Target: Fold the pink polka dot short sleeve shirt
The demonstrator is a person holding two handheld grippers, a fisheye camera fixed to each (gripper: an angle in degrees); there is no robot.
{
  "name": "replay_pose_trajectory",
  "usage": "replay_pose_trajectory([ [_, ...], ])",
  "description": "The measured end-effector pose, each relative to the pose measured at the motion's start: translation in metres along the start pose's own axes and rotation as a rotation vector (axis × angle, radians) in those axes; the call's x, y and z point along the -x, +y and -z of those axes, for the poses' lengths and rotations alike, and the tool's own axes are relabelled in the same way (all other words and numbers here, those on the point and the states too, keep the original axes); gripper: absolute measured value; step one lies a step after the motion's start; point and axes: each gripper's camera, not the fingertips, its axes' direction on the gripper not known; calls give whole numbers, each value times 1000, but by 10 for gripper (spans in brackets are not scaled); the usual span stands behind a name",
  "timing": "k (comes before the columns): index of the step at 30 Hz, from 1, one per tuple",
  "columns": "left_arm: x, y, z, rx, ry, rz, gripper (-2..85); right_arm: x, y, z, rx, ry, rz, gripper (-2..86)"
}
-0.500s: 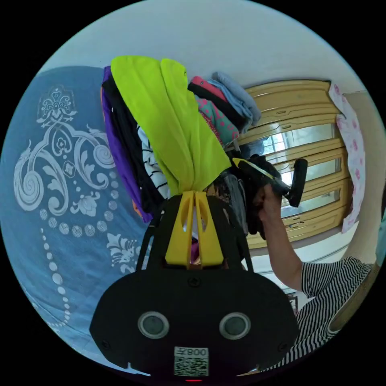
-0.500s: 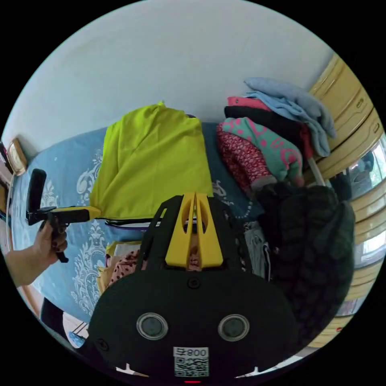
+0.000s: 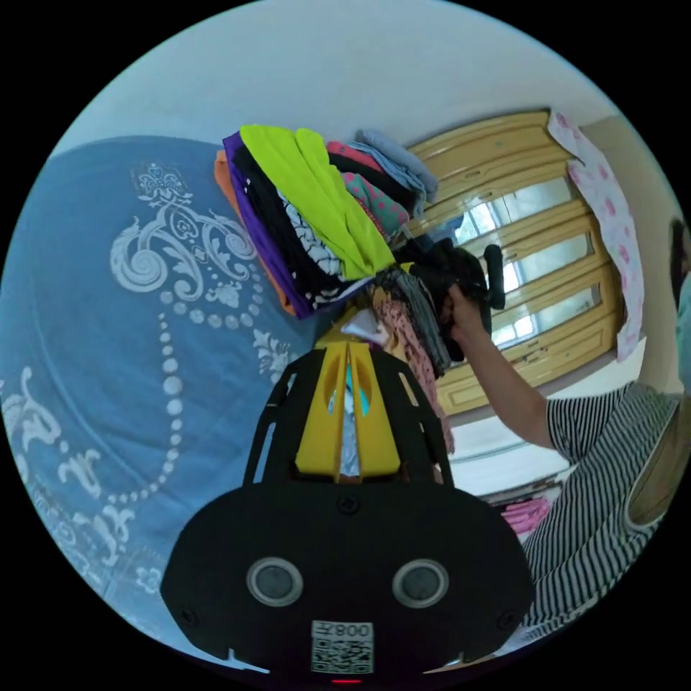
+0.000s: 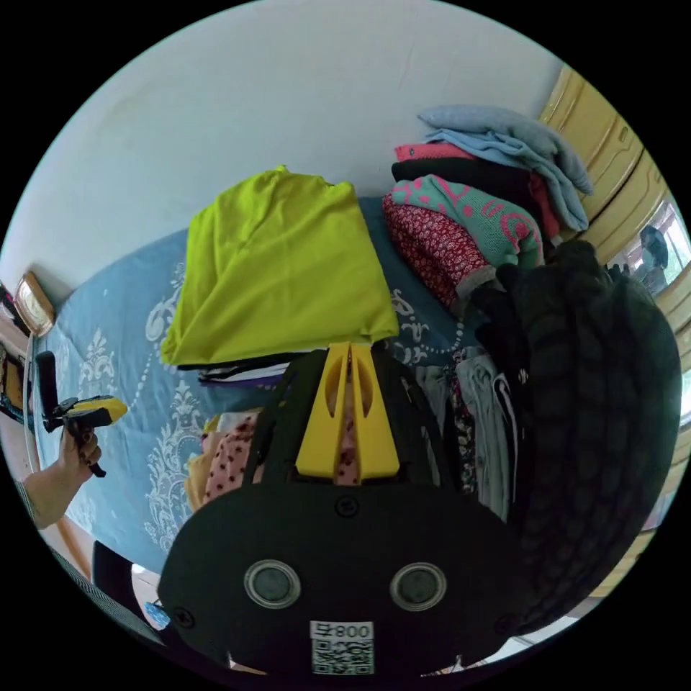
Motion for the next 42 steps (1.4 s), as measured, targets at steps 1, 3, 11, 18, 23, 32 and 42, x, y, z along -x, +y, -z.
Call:
replay_pose_trajectory([
  [1, -9, 19, 8, 41, -46, -40, 1, 5, 20, 12, -20, -25, -5, 6],
  [3, -25, 50, 21, 113, -146, -108, 1, 10, 51, 27, -31, -82, -15, 10],
  [11, -93, 186, 35, 436, -529, -343, 2, 34, 158, 73, -56, -177, -16, 61],
  [18, -151, 235, 54, 413, -638, -282, 3, 45, 200, 90, -46, -138, 4, 85],
  [23, -232, 289, 105, 368, -545, -277, 4, 28, 214, 97, -15, -109, -63, 91],
  [32, -312, 340, 179, 326, -426, -209, 4, -19, 218, 62, 130, -134, -133, 70],
  [42, -383, 367, 263, 227, -282, -127, 3, -91, 304, 150, -116, -374, -229, 9],
])
